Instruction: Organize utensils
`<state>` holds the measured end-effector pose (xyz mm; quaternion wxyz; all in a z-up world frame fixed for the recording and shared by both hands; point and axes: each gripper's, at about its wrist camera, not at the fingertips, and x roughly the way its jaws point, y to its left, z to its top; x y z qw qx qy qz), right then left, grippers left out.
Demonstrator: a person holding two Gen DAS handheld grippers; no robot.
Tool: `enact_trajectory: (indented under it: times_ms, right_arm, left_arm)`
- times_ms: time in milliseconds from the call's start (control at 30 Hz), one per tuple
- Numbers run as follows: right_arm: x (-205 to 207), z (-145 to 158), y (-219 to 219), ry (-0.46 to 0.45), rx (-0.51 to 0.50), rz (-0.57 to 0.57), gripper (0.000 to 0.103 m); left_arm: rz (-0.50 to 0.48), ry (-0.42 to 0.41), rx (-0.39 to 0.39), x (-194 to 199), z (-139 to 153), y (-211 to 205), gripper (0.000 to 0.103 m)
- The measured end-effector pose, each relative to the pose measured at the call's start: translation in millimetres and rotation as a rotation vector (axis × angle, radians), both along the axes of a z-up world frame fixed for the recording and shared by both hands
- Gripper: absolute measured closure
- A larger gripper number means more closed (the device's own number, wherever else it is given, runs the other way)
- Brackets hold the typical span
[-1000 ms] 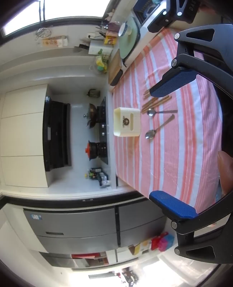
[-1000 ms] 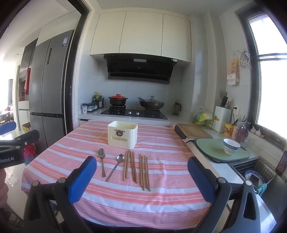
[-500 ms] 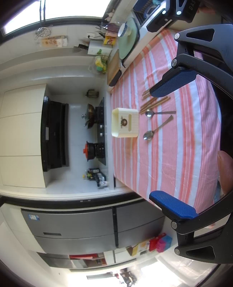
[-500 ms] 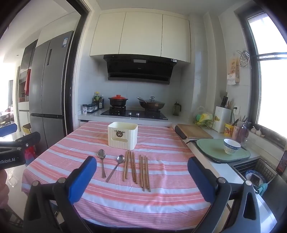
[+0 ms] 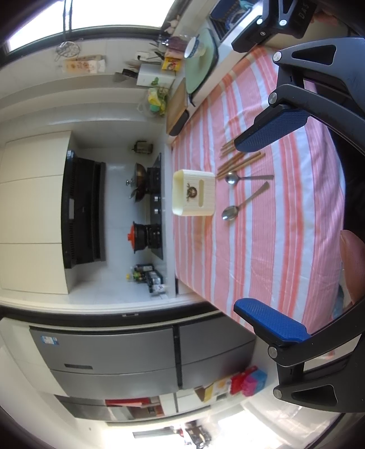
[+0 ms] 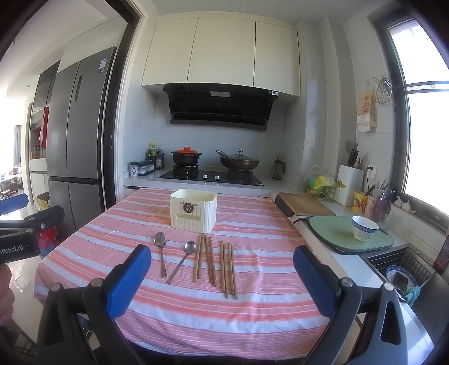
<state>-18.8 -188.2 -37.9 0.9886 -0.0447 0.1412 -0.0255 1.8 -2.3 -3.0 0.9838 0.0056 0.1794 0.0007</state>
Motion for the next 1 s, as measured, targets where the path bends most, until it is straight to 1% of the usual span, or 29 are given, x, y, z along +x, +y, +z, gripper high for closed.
enact_trajectory:
  times_ms: [567,733,1000]
  right_arm:
    - [0.9,-1.1,-2.4,-0.009,0.001,-0.001,0.000]
    - [0.5,-3.4,-1.9,-0.006,0.000,0.001,0.000]
    - [0.7,-3.8,-0.7,-0.002,-0.003,0.002,0.000]
  left_arm:
    - [0.007,0.004,-0.003,1.2,-2.4,3.2,0.000]
    - [0.015,-0.011,0.018,-0.6,-3.4,3.0,0.000]
    - [0.009,0.001,0.009,2.6,-3.3,4.6,0.000]
